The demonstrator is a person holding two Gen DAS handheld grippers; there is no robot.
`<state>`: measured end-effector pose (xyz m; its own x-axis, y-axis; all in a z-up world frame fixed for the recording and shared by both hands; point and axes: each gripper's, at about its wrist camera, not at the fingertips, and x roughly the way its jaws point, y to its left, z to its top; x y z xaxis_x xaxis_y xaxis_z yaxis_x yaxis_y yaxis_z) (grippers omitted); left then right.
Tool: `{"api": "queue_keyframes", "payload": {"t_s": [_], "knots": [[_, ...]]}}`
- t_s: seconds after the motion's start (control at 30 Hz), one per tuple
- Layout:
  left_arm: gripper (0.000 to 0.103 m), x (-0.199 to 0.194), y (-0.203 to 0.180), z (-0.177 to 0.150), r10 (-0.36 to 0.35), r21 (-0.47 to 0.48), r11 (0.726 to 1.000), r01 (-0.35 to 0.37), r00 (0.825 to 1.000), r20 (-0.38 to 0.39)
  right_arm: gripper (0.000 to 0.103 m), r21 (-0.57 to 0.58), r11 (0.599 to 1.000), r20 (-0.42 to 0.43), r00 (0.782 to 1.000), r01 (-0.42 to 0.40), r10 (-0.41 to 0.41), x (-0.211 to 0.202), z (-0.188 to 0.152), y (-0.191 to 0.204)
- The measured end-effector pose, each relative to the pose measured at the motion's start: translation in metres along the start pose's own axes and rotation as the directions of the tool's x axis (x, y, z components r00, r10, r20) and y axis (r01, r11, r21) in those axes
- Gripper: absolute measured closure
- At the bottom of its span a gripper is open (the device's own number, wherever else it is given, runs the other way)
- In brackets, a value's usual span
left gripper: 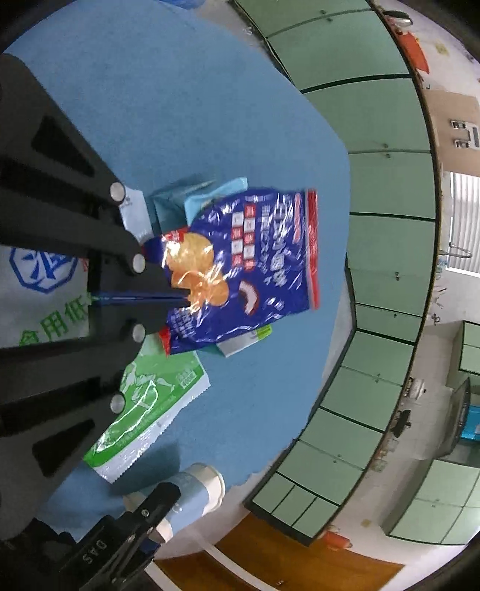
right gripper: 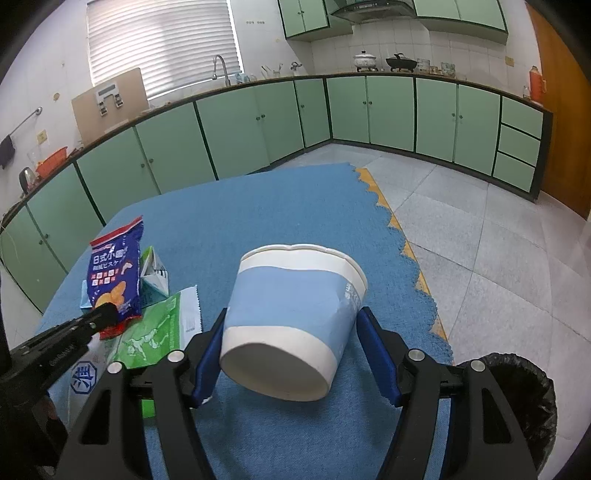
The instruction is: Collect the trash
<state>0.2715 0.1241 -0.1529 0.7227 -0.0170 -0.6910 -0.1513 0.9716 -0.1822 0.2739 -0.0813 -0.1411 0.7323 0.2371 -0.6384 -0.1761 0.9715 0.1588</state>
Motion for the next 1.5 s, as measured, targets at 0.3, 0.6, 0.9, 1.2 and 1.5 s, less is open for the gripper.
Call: {"api": "queue_keyframes", "payload": {"t_s": [0.3,0.6,0.9,1.2,1.5], "knots": [[0.102,-0.027,0.017,-0.002,0.004,0.001,1.000,-0.004,0.999,0.040,0.036,-0.011,1.000,0.011,1.000,-0.002,0.002,-0.003,0.000,0.004],[0.043,-0.032,0.034,-0.002,0.011,-0.033,0.999,-0.010,1.000,0.025,0.036,-0.051,0.998,0.039,0.999,-0.028,0.030,-0.012,0.006,0.023],[0.038,-0.014,0.051,-0.006,0.009,-0.075,0.997,-0.012,0.999,-0.040,0.036,-0.059,0.998,0.029,0.999,-0.019,0.021,-0.006,0.003,0.026],[0.046,-0.005,0.048,-0.002,-0.013,-0.063,0.998,0.009,0.998,-0.056,0.036,-0.058,0.998,0.012,0.999,-0.029,0.030,-0.001,-0.002,0.026],[0.057,0.000,0.029,-0.004,-0.048,-0.040,0.998,0.046,0.997,-0.064,0.036,-0.039,0.999,-0.016,0.999,-0.034,0.033,0.000,-0.007,0.019]]}}
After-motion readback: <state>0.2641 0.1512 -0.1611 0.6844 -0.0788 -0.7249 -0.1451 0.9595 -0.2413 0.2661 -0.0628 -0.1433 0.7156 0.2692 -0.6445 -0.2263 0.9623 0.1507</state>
